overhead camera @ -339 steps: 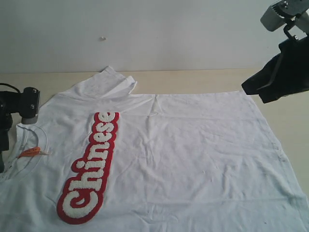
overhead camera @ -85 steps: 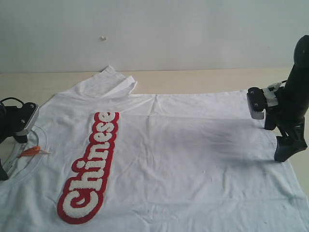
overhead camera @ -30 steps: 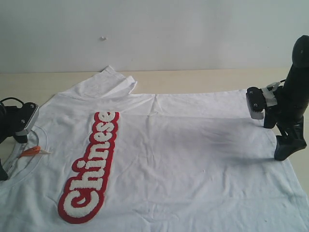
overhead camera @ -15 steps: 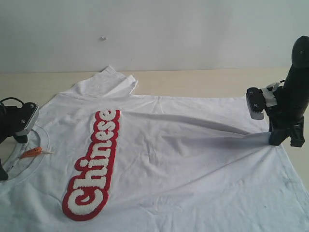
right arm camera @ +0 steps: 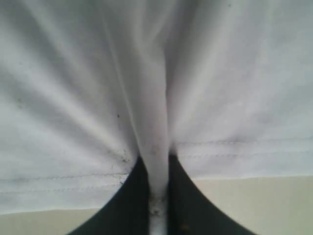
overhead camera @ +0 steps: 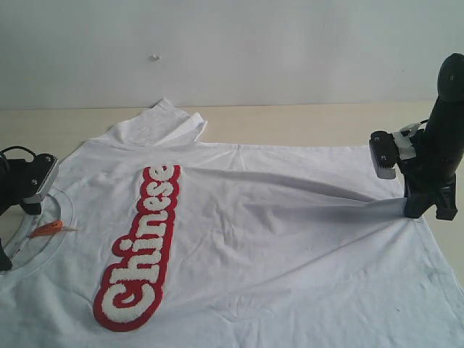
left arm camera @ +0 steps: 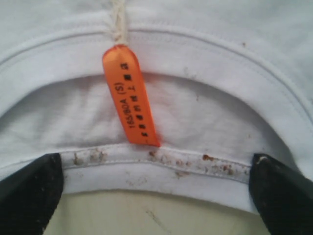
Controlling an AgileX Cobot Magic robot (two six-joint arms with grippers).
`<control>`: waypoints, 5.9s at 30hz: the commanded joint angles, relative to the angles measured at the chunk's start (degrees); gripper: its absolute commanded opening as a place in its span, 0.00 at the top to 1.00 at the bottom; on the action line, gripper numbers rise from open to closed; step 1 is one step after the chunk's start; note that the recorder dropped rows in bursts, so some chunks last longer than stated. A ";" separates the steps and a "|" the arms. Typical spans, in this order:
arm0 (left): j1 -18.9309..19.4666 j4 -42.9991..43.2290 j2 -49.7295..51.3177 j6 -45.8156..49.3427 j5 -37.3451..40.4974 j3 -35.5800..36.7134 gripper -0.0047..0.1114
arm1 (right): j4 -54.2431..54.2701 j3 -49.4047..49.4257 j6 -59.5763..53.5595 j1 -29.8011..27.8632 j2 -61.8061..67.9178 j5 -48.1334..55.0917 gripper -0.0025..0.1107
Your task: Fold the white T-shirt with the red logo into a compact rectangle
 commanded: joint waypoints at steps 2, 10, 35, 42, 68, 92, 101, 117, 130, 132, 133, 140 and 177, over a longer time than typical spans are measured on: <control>-0.03 0.44 1.70 -0.02 -2.79 0.72 0.06 | -0.70 1.11 0.07 -0.18 2.04 1.22 0.97; -0.03 0.44 1.70 -0.02 -2.79 0.72 0.06 | -0.70 1.11 0.07 -0.18 2.04 1.22 0.97; -0.03 0.44 1.70 -0.02 -2.79 0.72 0.06 | -0.70 1.11 0.07 -0.18 2.04 1.22 0.97; -0.03 0.44 1.70 -0.02 -2.79 0.72 0.06 | -0.70 1.11 0.07 -0.18 2.04 1.22 0.97; -0.03 0.15 1.70 0.23 -6.90 4.26 0.65 | -0.69 1.11 0.07 -0.18 2.04 1.33 0.97; -0.25 -2.65 1.70 1.28 -4.40 4.39 0.95 | -0.69 1.11 0.07 -0.18 2.04 -0.91 0.97; -0.25 -2.90 1.70 1.38 -5.77 4.39 0.96 | -0.67 1.11 0.07 -0.18 2.04 -0.91 0.97; -0.25 -5.85 1.14 -3.15 -7.06 4.39 0.96 | 9.76 1.11 3.05 -0.18 2.04 3.20 0.97; -0.25 3.16 -15.97 -15.83 -6.87 4.13 0.96 | 5.73 1.01 5.85 -0.18 -15.81 5.32 0.98; -0.25 3.16 -20.42 -18.13 -6.74 4.13 0.96 | 6.04 1.01 7.18 -0.18 -19.21 5.32 0.98; -0.25 3.16 -22.92 -20.34 -6.74 4.13 0.96 | 6.70 1.01 7.91 -0.18 -21.37 5.44 0.98; 2.62 11.12 -37.47 -45.33 -5.52 4.13 0.96 | 10.92 1.01 11.24 -0.18 -34.87 8.10 0.98; 4.38 21.15 -61.01 -63.06 -7.03 3.43 0.96 | 23.11 -1.78 30.57 -0.18 -50.36 10.72 0.98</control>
